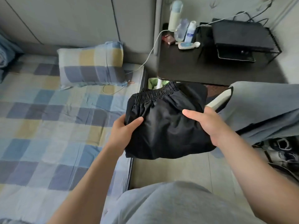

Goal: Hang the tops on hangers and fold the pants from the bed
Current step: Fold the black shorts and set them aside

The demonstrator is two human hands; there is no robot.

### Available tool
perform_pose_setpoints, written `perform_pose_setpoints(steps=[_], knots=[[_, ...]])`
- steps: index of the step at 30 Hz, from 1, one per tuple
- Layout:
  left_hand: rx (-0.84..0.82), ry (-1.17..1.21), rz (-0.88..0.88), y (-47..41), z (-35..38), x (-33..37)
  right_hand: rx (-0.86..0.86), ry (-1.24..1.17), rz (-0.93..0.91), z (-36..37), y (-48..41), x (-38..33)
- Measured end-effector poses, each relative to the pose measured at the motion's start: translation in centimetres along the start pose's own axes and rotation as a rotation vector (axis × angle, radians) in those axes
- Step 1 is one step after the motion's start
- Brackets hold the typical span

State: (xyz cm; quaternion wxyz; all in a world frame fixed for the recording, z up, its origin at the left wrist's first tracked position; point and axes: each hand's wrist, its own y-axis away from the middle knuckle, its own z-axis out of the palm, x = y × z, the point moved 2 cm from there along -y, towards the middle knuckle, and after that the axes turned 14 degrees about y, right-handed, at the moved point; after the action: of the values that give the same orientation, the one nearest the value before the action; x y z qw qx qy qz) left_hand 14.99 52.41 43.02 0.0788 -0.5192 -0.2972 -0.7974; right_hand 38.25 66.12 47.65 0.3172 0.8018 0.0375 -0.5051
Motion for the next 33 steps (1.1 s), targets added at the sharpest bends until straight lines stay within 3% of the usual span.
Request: perform_pose_setpoints(steps=[8,14,24,33], knots=[[-0.286,-0.07,0.02,-0.4,22.5,-3.6,0.222,-0.113,-0.045,-21.6,6.0,7.0],[-0.552,-0.191,-0.03,0.6,39.5,-7.5,0.448,-0.233,0.045,-35.1,12.0,14.4],[-1.012,-0.41,-0.198,2.9,60.5,-15.4,0.852,-0.561,0.262,-45.0,21.2,26.5],[-1.211,-0.656,-0.278,1.6,77.6,-24.0,1.125,-0.817,0.333,-52.5,20.9,33.3]])
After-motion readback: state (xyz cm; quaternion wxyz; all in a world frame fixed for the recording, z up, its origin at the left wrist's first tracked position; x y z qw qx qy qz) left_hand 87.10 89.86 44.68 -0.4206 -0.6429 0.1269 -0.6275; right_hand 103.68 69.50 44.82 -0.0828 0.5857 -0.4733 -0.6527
